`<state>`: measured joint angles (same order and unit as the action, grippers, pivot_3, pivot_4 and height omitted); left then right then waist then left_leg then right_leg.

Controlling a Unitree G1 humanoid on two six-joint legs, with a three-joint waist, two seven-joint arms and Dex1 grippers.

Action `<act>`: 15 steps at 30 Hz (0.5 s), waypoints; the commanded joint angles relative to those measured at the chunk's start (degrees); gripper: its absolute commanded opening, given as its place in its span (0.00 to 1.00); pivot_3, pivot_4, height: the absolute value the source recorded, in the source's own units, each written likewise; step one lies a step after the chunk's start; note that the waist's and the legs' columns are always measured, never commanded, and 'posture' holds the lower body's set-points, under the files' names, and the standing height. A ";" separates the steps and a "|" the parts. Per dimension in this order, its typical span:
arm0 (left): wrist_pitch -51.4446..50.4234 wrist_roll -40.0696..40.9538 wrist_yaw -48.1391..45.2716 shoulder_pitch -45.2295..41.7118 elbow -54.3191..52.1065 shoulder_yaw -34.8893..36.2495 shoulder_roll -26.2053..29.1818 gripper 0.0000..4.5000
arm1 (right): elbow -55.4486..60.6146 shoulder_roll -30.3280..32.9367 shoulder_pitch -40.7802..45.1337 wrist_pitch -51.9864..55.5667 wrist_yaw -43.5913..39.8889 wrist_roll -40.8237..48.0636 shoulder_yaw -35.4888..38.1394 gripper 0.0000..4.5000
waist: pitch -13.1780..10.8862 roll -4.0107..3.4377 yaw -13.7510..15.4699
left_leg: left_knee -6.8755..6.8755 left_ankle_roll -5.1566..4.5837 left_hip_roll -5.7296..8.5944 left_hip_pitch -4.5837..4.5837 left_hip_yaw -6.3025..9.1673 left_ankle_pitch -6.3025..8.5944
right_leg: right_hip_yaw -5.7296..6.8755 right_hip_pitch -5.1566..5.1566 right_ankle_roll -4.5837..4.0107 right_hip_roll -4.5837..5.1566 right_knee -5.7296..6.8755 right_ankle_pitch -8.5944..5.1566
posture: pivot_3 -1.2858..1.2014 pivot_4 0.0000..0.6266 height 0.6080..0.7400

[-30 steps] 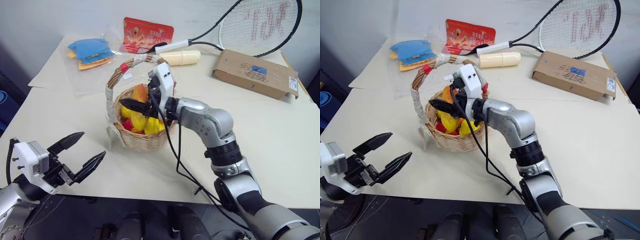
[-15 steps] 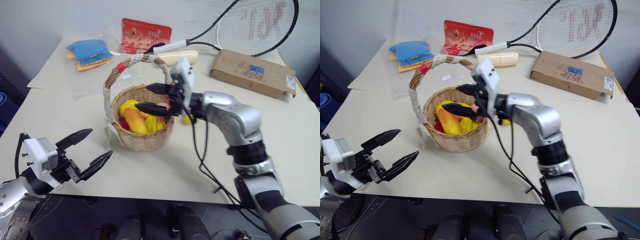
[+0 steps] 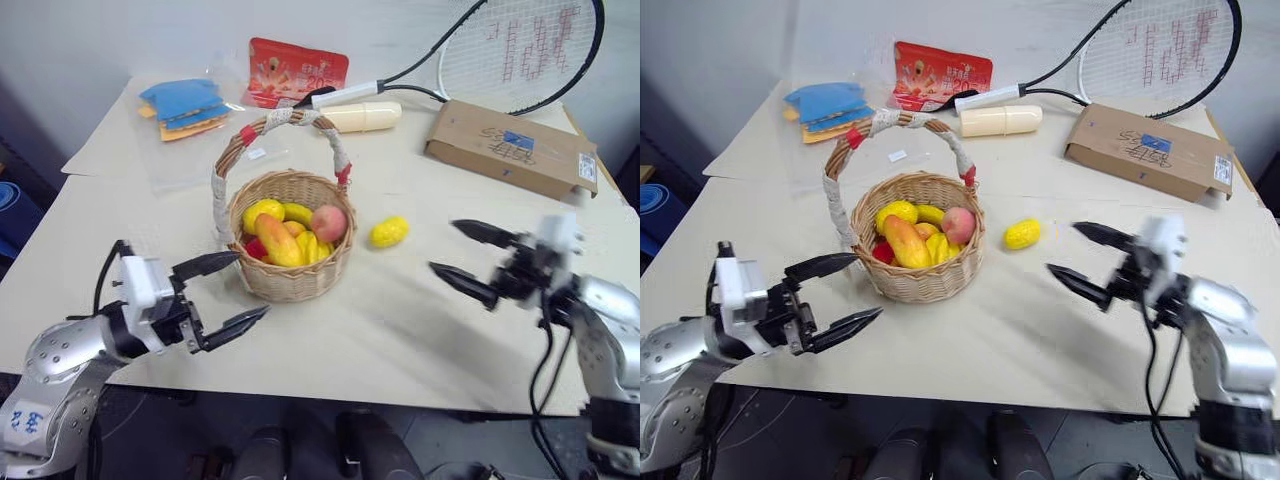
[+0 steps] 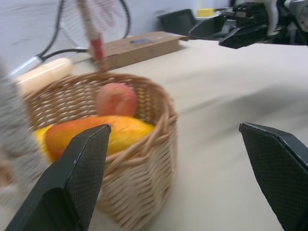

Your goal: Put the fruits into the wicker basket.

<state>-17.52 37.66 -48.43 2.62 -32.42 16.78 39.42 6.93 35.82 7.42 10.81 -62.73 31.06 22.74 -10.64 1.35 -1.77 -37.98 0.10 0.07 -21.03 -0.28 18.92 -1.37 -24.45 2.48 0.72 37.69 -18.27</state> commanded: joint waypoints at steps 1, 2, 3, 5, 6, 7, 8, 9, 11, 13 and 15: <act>0.09 0.54 -1.47 -1.75 0.55 -0.07 1.24 1.00 | -1.27 0.09 -5.24 -6.96 0.59 -1.27 5.13 1.00 | 0.00 -0.02 -0.18 | 0.00 0.00 -0.01 0.04 -0.04 0.00 | -0.07 0.00 0.00 -0.04 0.04 0.00 | 0.52 0.24 1.00; -0.77 1.04 -1.81 -3.24 0.69 -0.59 1.84 1.00 | -3.75 -0.52 -9.13 -10.64 0.65 -3.05 6.68 1.00 | 0.01 -0.03 0.07 | 0.00 0.01 -0.03 0.09 -0.08 -0.01 | -0.13 0.00 0.00 -0.09 0.10 0.00 | 0.52 0.24 1.00; -1.39 1.40 -2.07 -4.33 0.80 -0.95 2.29 1.00 | -5.53 -0.87 -11.91 -13.40 0.71 -4.26 7.63 1.00 | 0.01 -0.02 0.24 | 0.01 0.04 -0.06 0.16 -0.07 -0.02 | -0.13 0.01 0.00 -0.15 0.12 0.00 | 0.52 0.24 1.00; -4.18 2.48 -0.62 -6.59 0.90 -1.25 3.12 1.00 | -8.69 -1.32 -13.81 -18.06 2.27 -6.18 8.23 1.00 | 0.00 -0.03 0.45 | 0.01 0.05 -0.10 0.23 -0.01 -0.03 | -0.11 0.11 -0.01 -0.21 0.10 -0.01 | 0.52 0.24 1.00; -5.06 2.97 -0.10 -7.31 0.76 -1.21 3.28 1.00 | -9.16 -1.08 -13.52 -18.88 2.19 -6.17 7.73 1.00 | -0.01 -0.06 0.36 | 0.02 0.05 -0.08 0.30 -0.10 -0.03 | -0.19 0.16 -0.01 -0.19 0.10 -0.01 | 0.52 0.24 1.00; -5.81 3.34 0.35 -8.05 0.46 -1.19 3.38 1.00 | -9.64 -0.78 -12.91 -19.69 1.98 -6.19 7.12 1.00 | -0.06 -0.14 0.00 | 0.02 0.05 -0.05 0.38 -0.17 -0.03 | -0.28 0.23 0.00 -0.16 0.11 0.00 | 0.52 0.24 1.00; -6.77 4.12 0.83 -8.80 0.03 -1.06 3.40 1.00 | -10.07 -0.29 -11.20 -19.83 1.70 -6.21 5.95 1.00 | -0.09 -0.16 -0.50 | 0.01 0.05 -0.05 0.51 -0.32 -0.03 | -0.42 0.33 0.05 -0.15 0.11 0.03 | 0.52 0.24 1.00; -7.44 4.74 0.96 -9.57 -0.41 -0.95 3.54 1.00 | -10.10 0.27 -8.62 -18.32 1.61 -5.84 4.32 1.00 | -0.11 -0.15 -1.03 | 0.04 0.04 -0.06 0.72 -0.43 -0.02 | -0.53 0.50 0.07 -0.18 0.10 0.04 | 0.52 0.24 1.00; -8.45 5.18 1.17 -10.56 -0.86 -0.93 4.00 1.00 | -10.24 1.44 -3.93 -15.18 1.50 -5.98 1.02 1.00 | -0.13 -0.16 -1.90 | 0.18 0.05 -0.10 1.02 -0.46 -0.01 | -0.56 1.04 0.07 -0.21 0.02 0.04 | 0.52 0.24 1.00; -8.97 4.80 1.32 -10.93 -1.06 -1.02 4.47 1.00 | -11.86 2.47 4.59 -9.23 3.13 -8.88 -4.89 1.00 | -0.13 -0.16 -1.89 | 0.21 0.06 -0.10 1.12 -0.45 -0.03 | -0.57 1.03 0.06 -0.27 0.08 0.03 | 0.52 0.24 1.00; -9.22 4.21 1.36 -10.71 -1.46 -1.18 4.92 1.00 | -14.95 2.67 14.14 -3.54 5.16 -12.15 -10.70 1.00 | -0.14 -0.16 -2.04 | 0.24 0.14 -0.14 1.40 -0.45 -0.07 | -0.58 0.99 0.04 -0.33 0.12 0.02 | 0.52 0.24 1.00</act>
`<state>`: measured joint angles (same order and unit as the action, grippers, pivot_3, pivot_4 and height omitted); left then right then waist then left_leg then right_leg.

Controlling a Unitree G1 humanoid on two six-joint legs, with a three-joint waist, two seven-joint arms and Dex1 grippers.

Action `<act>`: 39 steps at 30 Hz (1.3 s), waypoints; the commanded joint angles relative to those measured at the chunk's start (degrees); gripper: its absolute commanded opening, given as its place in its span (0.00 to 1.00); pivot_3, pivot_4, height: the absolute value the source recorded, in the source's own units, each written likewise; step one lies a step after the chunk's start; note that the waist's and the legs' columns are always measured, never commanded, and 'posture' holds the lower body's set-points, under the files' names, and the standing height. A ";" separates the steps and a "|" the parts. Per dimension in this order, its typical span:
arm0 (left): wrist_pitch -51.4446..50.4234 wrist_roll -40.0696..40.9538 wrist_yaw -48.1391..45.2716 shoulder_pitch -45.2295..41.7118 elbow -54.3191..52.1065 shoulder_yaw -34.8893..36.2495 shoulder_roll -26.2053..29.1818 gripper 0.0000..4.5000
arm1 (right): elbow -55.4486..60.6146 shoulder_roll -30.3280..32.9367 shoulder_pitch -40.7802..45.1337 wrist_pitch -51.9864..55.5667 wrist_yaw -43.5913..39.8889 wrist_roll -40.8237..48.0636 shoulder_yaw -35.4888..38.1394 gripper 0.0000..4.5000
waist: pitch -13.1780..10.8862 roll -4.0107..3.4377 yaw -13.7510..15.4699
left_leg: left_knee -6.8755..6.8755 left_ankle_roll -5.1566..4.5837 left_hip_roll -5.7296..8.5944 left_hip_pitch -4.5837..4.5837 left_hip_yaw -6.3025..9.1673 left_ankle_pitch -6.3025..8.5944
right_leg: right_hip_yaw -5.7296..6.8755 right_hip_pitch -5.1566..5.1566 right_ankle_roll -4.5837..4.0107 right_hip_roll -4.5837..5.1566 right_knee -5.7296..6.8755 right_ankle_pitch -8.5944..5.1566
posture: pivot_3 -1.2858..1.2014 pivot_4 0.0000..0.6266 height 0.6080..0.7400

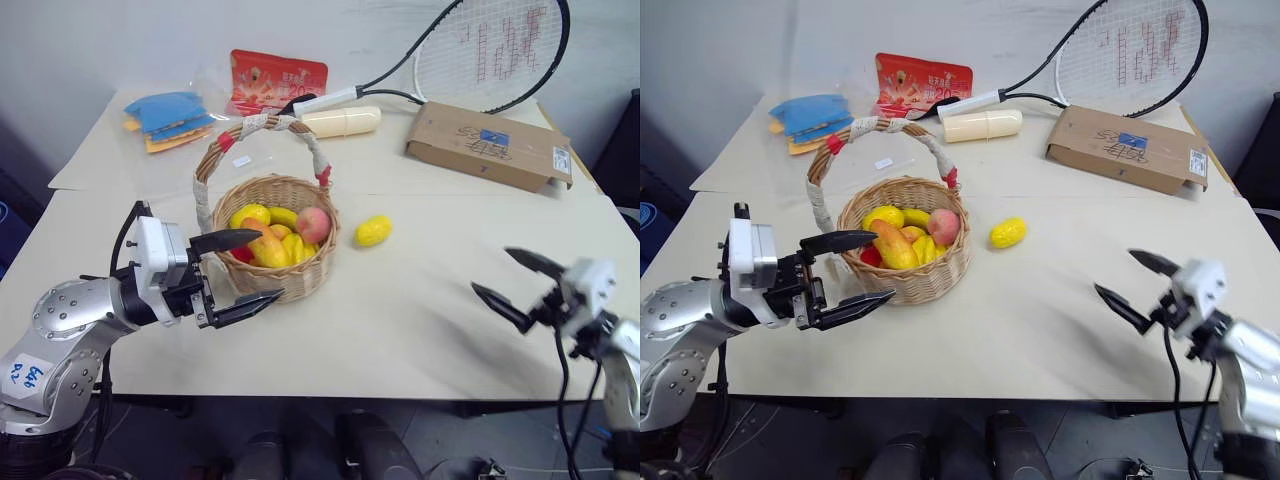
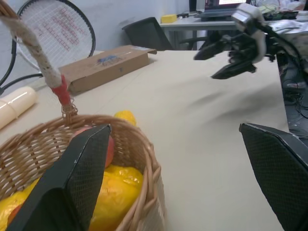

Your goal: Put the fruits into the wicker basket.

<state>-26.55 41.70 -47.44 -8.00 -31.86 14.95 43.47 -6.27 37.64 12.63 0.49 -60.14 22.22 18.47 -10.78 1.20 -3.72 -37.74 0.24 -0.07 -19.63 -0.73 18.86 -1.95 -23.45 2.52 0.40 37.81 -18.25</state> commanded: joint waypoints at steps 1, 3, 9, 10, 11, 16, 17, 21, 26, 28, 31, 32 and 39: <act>-0.19 -0.10 0.19 0.26 -2.26 0.62 1.14 1.00 | -3.27 0.68 12.38 8.56 2.88 -4.20 -8.35 1.00 | -0.02 -0.03 -0.02 | 0.01 0.05 0.00 0.02 0.00 -0.03 | -0.01 -0.02 0.00 0.00 0.01 0.00 | 0.52 0.24 1.00; -0.14 -0.46 0.15 1.41 -2.74 0.91 1.31 1.00 | -8.60 -1.31 20.60 11.06 2.09 -4.86 -11.91 1.00 | -0.02 -0.03 0.54 | 0.10 0.10 0.01 -0.07 0.06 -0.05 | 0.04 -0.15 -0.04 0.01 0.01 -0.02 | 0.52 0.24 1.00; 0.01 -0.77 1.42 3.42 -4.11 0.90 0.44 1.00 | -34.21 -6.38 42.72 4.07 -1.30 -18.21 -26.21 1.00 | -0.02 -0.03 1.05 | -0.06 0.10 0.03 -0.67 0.18 -0.05 | 0.19 -0.60 -0.09 0.11 -0.07 -0.05 | 0.52 0.24 1.00; -0.03 -0.70 1.64 3.55 -4.25 0.97 0.37 1.00 | -37.88 -6.48 45.12 0.54 -1.92 -20.75 -28.35 1.00 | -0.02 -0.03 1.36 | -0.12 0.08 0.04 -0.76 0.17 -0.04 | 0.19 -0.68 -0.09 0.13 -0.06 -0.05 | 0.52 0.24 1.00; -0.08 -0.65 1.83 3.55 -4.31 0.99 0.33 1.00 | -40.38 -6.48 46.51 -2.17 -2.40 -22.10 -29.45 1.00 | -0.02 -0.03 1.59 | -0.14 0.08 0.07 -0.94 0.17 -0.04 | 0.19 -0.85 -0.08 0.16 -0.05 -0.04 | 0.52 0.24 1.00; 0.06 -0.48 2.16 4.28 -4.50 1.77 0.52 1.00 | -51.54 -7.40 54.64 -5.00 -9.06 -26.63 -33.57 1.00 | -0.02 -0.04 1.88 | -0.37 0.20 0.08 -1.60 0.12 -0.11 | 0.19 -1.43 -0.02 0.19 -0.01 -0.01 | 0.52 0.24 1.00; 0.11 -0.51 2.16 4.27 -4.41 1.78 0.51 1.00 | -53.25 -7.66 55.79 -4.85 -10.58 -27.46 -34.28 1.00 | -0.02 -0.03 1.88 | -0.35 0.20 0.08 -1.60 0.11 -0.11 | 0.18 -1.43 -0.02 0.18 -0.01 -0.01 | 0.52 0.24 1.00; 0.49 -0.84 2.28 3.85 -4.09 1.21 0.18 1.00 | -59.30 -8.86 58.25 -5.13 -10.91 -31.26 -36.09 1.00 | -0.02 -0.03 1.71 | -0.35 0.16 0.07 -1.57 0.12 -0.09 | 0.18 -1.42 -0.02 0.17 -0.01 -0.01 | 0.52 0.24 1.00; 0.65 -0.98 2.44 3.66 -4.12 1.09 0.05 1.00 | -62.48 -10.21 58.65 -7.04 -12.01 -32.66 -35.45 0.96 | -0.02 -0.03 1.51 | -0.37 0.11 0.07 -1.54 0.12 -0.10 | 0.19 -1.43 -0.02 0.16 0.12 -0.01 | 0.52 0.24 1.00; 0.76 -0.99 2.25 4.15 -4.13 1.56 0.19 1.00 | -62.17 -10.58 58.42 -7.77 -13.25 -31.25 -33.73 0.86 | -0.02 -0.04 1.35 | -0.37 0.12 0.07 -1.51 0.12 -0.13 | 0.18 -1.43 -0.03 0.15 0.19 -0.01 | 0.52 0.24 1.00; 0.76 -0.99 2.37 5.01 -4.39 2.25 0.31 1.00 | -61.02 -10.22 58.00 -7.92 -14.61 -28.82 -30.87 0.64 | -0.02 -0.04 1.02 | -0.37 0.13 0.07 -1.50 0.13 -0.15 | 0.19 -1.43 -0.03 0.15 0.24 -0.01 | 0.52 0.24 1.00; 0.77 -0.96 2.46 5.44 -4.48 2.60 0.32 1.00 | -60.28 -9.57 57.61 -8.10 -15.19 -28.28 -30.11 0.59 | -0.02 -0.04 0.89 | -0.37 0.13 0.07 -1.49 0.13 -0.15 | 0.19 -1.43 -0.03 0.15 0.24 -0.01 | 0.52 0.24 1.00; 1.72 -1.26 2.21 9.55 -4.51 5.00 -0.23 1.00 | -48.98 -4.43 51.24 -3.02 -23.45 -23.15 -26.14 0.44 | -0.02 -0.04 0.78 | -0.36 0.09 0.07 -1.52 0.15 -0.12 | 0.21 -1.39 -0.03 0.17 0.15 0.00 | 0.52 0.24 1.00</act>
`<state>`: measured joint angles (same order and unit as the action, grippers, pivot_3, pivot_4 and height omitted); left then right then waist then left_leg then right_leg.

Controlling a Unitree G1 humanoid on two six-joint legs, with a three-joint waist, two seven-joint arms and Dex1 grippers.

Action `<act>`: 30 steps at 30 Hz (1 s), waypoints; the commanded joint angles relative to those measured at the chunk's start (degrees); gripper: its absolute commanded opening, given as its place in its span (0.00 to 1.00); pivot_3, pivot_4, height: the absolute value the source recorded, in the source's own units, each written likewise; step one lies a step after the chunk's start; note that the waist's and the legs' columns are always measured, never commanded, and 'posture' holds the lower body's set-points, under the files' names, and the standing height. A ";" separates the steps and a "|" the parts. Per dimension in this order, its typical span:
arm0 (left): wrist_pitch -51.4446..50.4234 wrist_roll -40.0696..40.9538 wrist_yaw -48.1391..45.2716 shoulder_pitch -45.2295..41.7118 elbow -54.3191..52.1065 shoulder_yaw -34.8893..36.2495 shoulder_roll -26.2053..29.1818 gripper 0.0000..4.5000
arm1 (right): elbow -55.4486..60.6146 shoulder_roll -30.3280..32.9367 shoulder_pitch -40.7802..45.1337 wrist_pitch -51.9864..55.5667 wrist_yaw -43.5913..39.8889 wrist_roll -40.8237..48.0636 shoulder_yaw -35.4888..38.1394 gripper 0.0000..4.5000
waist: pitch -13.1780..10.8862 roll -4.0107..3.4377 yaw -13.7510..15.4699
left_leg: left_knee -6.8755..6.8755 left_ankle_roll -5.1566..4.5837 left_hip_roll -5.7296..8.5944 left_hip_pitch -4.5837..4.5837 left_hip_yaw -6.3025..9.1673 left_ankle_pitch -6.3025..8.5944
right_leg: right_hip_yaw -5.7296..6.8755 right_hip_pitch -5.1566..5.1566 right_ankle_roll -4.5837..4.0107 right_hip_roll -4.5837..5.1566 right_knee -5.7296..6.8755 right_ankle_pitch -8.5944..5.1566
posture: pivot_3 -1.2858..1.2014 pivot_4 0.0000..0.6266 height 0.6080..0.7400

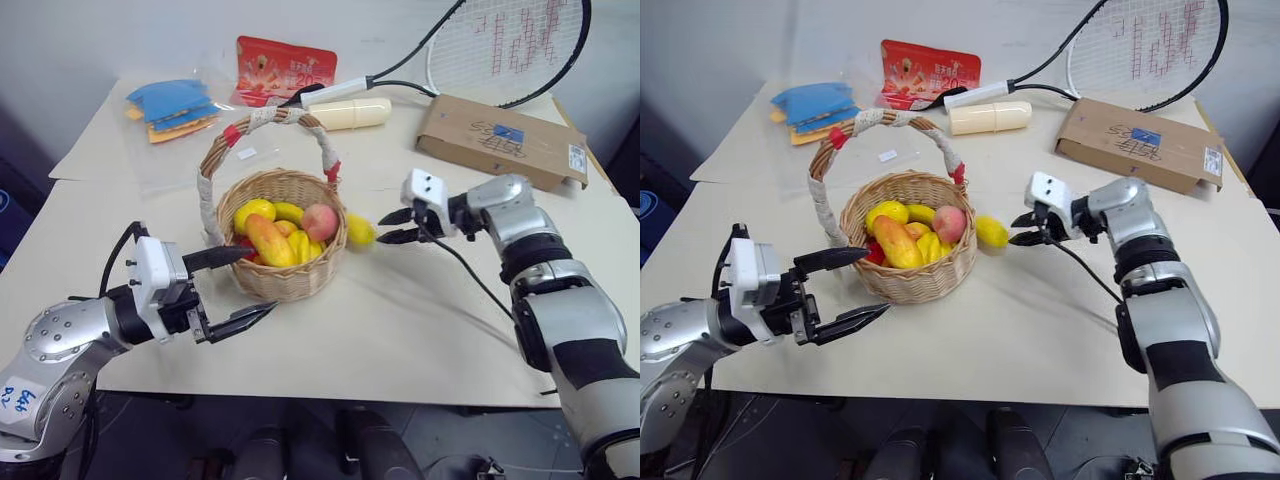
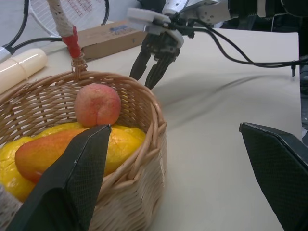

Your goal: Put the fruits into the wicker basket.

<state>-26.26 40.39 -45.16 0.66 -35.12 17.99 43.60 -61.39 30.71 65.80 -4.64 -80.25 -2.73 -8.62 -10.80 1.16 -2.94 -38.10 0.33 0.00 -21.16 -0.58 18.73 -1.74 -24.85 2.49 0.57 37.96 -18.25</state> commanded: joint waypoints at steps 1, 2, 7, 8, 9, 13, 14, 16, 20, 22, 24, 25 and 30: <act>1.58 0.00 -0.06 1.30 -1.23 2.13 -0.40 1.00 | 8.72 3.67 -3.39 3.55 -4.64 1.81 0.56 0.44 | 0.00 0.00 0.04 | 0.00 0.00 0.00 0.00 0.00 0.00 | 0.00 0.00 0.00 0.00 0.00 0.00 | 0.52 0.24 1.00; 1.67 0.00 -0.02 1.60 -1.26 2.26 -0.45 1.00 | 10.98 4.54 -4.58 4.77 -5.02 1.85 0.42 0.44 | 0.00 0.00 0.08 | -0.01 -0.01 0.00 0.02 0.01 0.00 | 0.01 0.03 0.00 0.00 0.00 0.00 | 0.52 0.24 1.00; 2.36 -0.19 -0.33 2.63 -0.95 2.80 -0.53 1.00 | 22.16 4.99 -8.24 12.93 -2.62 4.56 2.28 0.56 | 0.00 0.00 -0.27 | -0.01 0.00 -0.01 0.06 0.00 0.00 | 0.00 0.02 0.00 -0.02 0.06 0.00 | 0.52 0.24 1.00; 2.44 -0.20 -0.40 2.70 -0.88 2.86 -0.51 1.00 | 24.69 4.67 -9.09 14.04 -2.09 5.01 2.25 0.62 | 0.00 -0.01 -0.36 | 0.00 0.00 -0.02 0.07 0.00 0.00 | 0.00 0.02 0.00 -0.03 0.07 0.00 | 0.52 0.24 1.00; 2.48 -0.18 -0.42 2.68 -0.82 2.86 -0.50 1.00 | 26.46 3.90 -9.69 14.92 -0.29 5.20 2.41 0.69 | 0.00 -0.01 -0.35 | 0.01 0.01 -0.03 0.08 0.00 0.00 | -0.01 0.00 0.00 -0.04 0.11 0.00 | 0.52 0.24 1.00; 2.52 -0.31 -0.50 1.89 -0.61 2.01 -0.42 1.00 | 30.93 0.06 -11.37 19.92 5.11 4.80 0.86 0.99 | 0.00 -0.01 -0.21 | 0.00 0.02 -0.05 0.10 0.01 -0.01 | 0.01 0.02 0.00 -0.06 0.13 0.00 | 0.52 0.24 1.00; 2.43 -0.29 -0.49 1.67 -0.63 1.85 -0.40 1.00 | 30.95 -1.23 -11.36 19.92 7.39 4.21 0.61 1.00 | 0.00 -0.01 -0.15 | -0.01 0.02 -0.04 0.09 0.02 -0.01 | 0.01 0.03 -0.01 -0.05 0.12 0.00 | 0.52 0.24 1.00; 2.32 -0.23 -0.47 1.43 -0.68 1.70 -0.42 1.00 | 29.99 -3.12 -10.61 19.96 12.21 0.43 -2.17 1.00 | 0.00 -0.01 -0.11 | -0.02 0.02 -0.02 0.07 0.02 -0.01 | 0.01 0.02 0.00 -0.03 0.11 0.00 | 0.52 0.24 1.00; 2.17 -0.17 -0.55 1.17 -0.73 1.52 -0.38 1.00 | 25.69 -7.32 -9.07 16.88 18.63 -1.06 -3.31 1.00 | 0.02 0.01 -0.29 | -0.04 0.02 -0.01 0.07 0.02 -0.01 | 0.01 0.03 0.00 -0.02 0.09 0.00 | 0.52 0.24 1.00; 2.07 -0.14 -0.50 1.01 -0.82 1.43 -0.37 1.00 | 22.19 -9.09 -7.75 13.75 21.83 -2.70 -4.21 1.00 | 0.02 0.01 -0.43 | -0.04 0.02 -0.01 0.10 0.02 -0.01 | 0.01 0.04 0.00 -0.02 0.11 0.00 | 0.52 0.24 1.00; 1.92 -0.03 -0.36 0.96 -1.07 1.44 -0.38 1.00 | 19.28 -10.18 -6.73 11.60 23.34 -3.87 -5.01 1.00 | 0.02 0.02 -0.66 | -0.04 0.03 -0.01 0.12 0.00 -0.02 | -0.01 0.04 -0.01 -0.04 0.14 0.00 | 0.52 0.24 1.00; 1.84 0.03 -0.29 0.95 -1.18 1.48 -0.38 1.00 | 17.61 -10.96 -6.10 11.30 24.01 -3.73 -4.78 1.00 | 0.02 0.02 -0.72 | -0.04 0.03 -0.02 0.14 -0.01 -0.02 | -0.01 0.04 -0.01 -0.04 0.16 0.00 | 0.52 0.24 1.00; 1.84 -0.07 0.04 0.96 -1.36 1.30 -0.63 1.00 | 7.71 -13.61 -3.35 6.09 29.98 -4.72 -3.78 1.00 | 0.02 0.02 -1.43 | -0.03 0.04 -0.02 0.14 -0.01 -0.02 | -0.01 0.04 -0.01 -0.04 0.19 0.00 | 0.52 0.24 1.00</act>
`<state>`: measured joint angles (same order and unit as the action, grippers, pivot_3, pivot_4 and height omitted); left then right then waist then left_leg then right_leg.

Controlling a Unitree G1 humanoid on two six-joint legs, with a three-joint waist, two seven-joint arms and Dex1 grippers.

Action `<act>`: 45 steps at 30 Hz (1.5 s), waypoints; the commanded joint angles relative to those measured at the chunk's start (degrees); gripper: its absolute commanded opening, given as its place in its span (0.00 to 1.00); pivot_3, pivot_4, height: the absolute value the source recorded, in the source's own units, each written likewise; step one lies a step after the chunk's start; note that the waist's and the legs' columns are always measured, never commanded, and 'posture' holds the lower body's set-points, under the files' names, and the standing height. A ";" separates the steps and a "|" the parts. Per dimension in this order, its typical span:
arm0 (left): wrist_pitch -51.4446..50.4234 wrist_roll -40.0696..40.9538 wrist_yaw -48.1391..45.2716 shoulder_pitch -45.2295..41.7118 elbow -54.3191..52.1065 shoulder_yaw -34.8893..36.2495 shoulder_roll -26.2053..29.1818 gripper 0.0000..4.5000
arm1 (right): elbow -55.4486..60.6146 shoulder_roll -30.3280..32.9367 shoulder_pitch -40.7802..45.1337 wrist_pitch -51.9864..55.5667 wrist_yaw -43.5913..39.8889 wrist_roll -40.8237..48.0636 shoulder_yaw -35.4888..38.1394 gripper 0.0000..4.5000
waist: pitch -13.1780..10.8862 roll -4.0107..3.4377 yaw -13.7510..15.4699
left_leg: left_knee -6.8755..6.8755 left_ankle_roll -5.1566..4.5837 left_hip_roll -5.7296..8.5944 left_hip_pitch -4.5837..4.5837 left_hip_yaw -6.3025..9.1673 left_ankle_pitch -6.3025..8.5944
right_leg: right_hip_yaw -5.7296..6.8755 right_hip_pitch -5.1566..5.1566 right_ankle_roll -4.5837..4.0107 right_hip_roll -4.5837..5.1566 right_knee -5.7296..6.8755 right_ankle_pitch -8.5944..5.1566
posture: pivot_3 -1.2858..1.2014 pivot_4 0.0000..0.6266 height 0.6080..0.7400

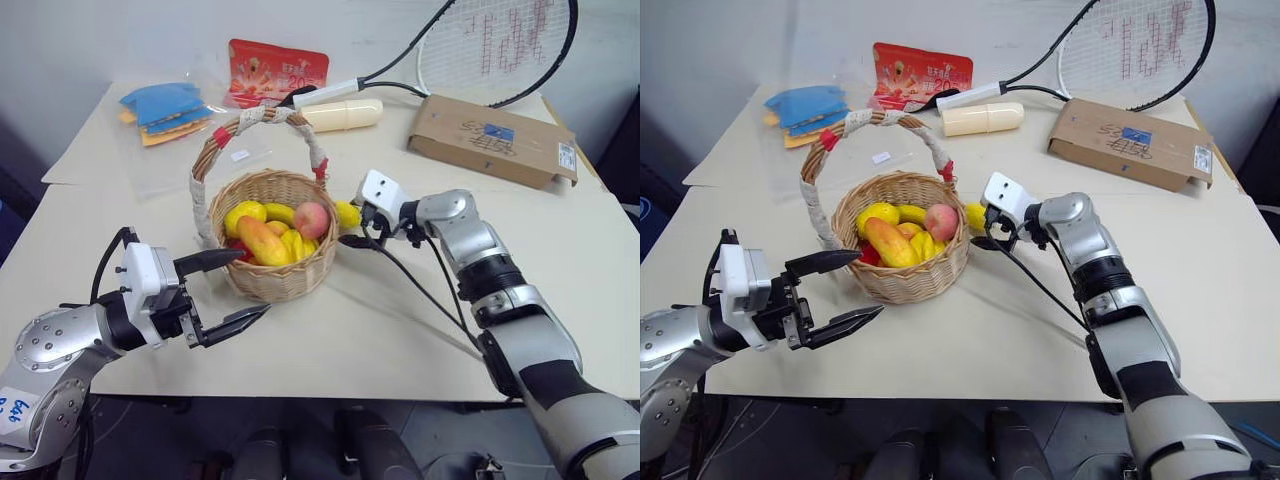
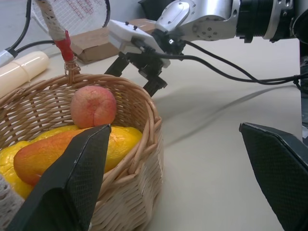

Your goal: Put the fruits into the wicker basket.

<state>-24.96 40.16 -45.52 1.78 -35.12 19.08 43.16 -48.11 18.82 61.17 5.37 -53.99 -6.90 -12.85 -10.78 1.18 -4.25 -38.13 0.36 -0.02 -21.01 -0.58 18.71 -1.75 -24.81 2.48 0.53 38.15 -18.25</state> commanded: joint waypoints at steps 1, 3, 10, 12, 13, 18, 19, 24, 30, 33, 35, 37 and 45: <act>0.55 0.15 0.52 -0.24 -1.37 0.13 -0.25 1.00 | -7.18 -2.33 1.79 -5.24 5.16 -0.20 1.20 1.00 | 0.00 0.00 -0.27 | 0.00 0.00 0.00 0.00 0.00 0.00 | 0.00 0.00 0.00 0.00 0.01 0.00 | 0.52 0.24 1.00; 0.62 0.12 0.75 -0.30 -1.40 0.09 -0.39 1.00 | -9.93 -3.21 2.76 -6.58 6.93 0.26 2.14 1.00 | 0.00 0.00 -0.49 | 0.01 0.01 0.00 -0.04 0.00 0.00 | 0.00 -0.04 0.00 0.00 0.01 0.00 | 0.52 0.24 1.00; 0.67 0.04 0.97 -0.19 -1.48 0.33 -0.31 1.00 | -14.86 -4.18 3.26 -11.90 10.84 -0.36 2.56 0.96 | 0.00 0.00 -0.56 | 0.00 0.02 0.00 -0.04 -0.01 -0.01 | -0.02 -0.04 0.00 0.00 0.04 0.00 | 0.52 0.24 1.00; 0.62 0.12 1.10 -0.18 -1.53 0.49 -0.31 1.00 | -15.78 -4.71 2.78 -13.18 11.61 0.52 3.68 0.87 | 0.00 0.00 -0.53 | 0.00 0.02 0.00 -0.04 -0.01 -0.01 | -0.01 -0.05 0.00 0.00 0.04 0.00 | 0.52 0.24 1.00; 0.58 0.16 1.14 -0.17 -1.55 0.56 -0.27 1.00 | -16.11 -4.82 2.42 -13.68 11.82 0.69 4.00 0.80 | 0.00 0.00 -0.54 | 0.00 0.03 0.00 -0.05 -0.01 -0.01 | -0.01 -0.05 0.00 0.00 0.04 0.00 | 0.52 0.24 1.00; 0.29 0.44 1.01 -0.09 -1.70 0.88 0.11 1.00 | -15.97 -4.39 0.69 -15.29 11.65 1.03 4.94 0.46 | 0.00 0.00 -0.44 | 0.00 0.03 0.00 -0.06 -0.01 -0.02 | -0.01 -0.04 0.00 0.00 0.05 0.00 | 0.52 0.24 1.00; 0.20 0.51 0.99 -0.16 -1.68 0.95 0.21 1.00 | -15.53 -4.03 0.26 -15.56 11.06 1.48 5.44 0.40 | 0.00 0.00 -0.42 | 0.00 0.03 0.00 -0.06 -0.01 -0.02 | -0.01 -0.03 0.00 0.00 0.04 0.00 | 0.52 0.24 1.00; 0.01 1.08 0.60 0.65 -2.07 2.20 0.61 1.00 | -9.39 0.82 -3.71 -19.33 6.30 5.04 8.65 0.38 | 0.00 0.00 0.10 | 0.00 0.02 0.01 -0.08 0.02 -0.01 | 0.01 -0.02 0.01 0.01 0.04 0.00 | 0.52 0.24 1.00; -0.46 3.85 1.95 2.44 -3.04 6.35 -0.23 1.00 | 8.54 8.46 -10.23 -23.35 -6.95 17.45 15.24 0.38 | 0.00 0.00 0.97 | 0.00 -0.04 0.01 -0.12 0.00 0.02 | 0.00 -0.01 0.04 0.01 -0.15 0.02 | 0.52 0.24 1.00; -1.05 6.81 3.28 4.50 -3.64 10.79 -0.95 1.00 | 26.42 12.06 -13.64 -12.00 -15.99 25.42 13.41 0.38 | 0.00 0.00 0.90 | 0.03 -0.03 -0.02 -0.05 -0.01 0.02 | 0.00 0.01 0.04 -0.02 -0.10 0.02 | 0.52 0.24 1.00; -1.19 7.84 3.65 6.11 -3.95 12.74 -1.26 1.00 | 36.87 12.41 -14.76 -2.26 -16.46 30.36 11.97 0.38 | 0.00 0.00 0.86 | 0.07 -0.03 -0.10 -0.03 0.01 0.03 | 0.02 0.01 0.04 -0.07 -0.10 0.02 | 0.52 0.24 1.00; -1.01 8.03 3.90 7.13 -3.77 13.75 -1.54 1.00 | 44.76 10.76 -15.46 6.17 -14.90 34.24 9.84 0.38 | 0.00 0.00 0.90 | 0.07 -0.03 -0.12 0.02 0.01 0.03 | 0.02 0.03 0.04 -0.08 -0.06 0.02 | 0.52 0.24 1.00; -0.43 7.23 4.61 8.97 -4.55 12.64 -2.56 1.00 | 44.28 1.53 -12.05 14.54 -3.30 23.45 -1.43 0.38 | 0.00 0.01 1.31 | 0.05 -0.03 0.01 0.09 0.13 0.02 | 0.08 0.21 0.02 0.06 -0.18 0.03 | 0.52 0.24 1.00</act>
<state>-26.21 47.18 -41.27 10.29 -37.75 31.28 40.54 -3.05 20.38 47.20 18.72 -60.32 18.88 -14.46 -10.78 1.19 -2.94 -38.09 0.33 0.00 -20.97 -0.45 18.73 -1.67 -24.65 2.50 0.60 37.97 -18.22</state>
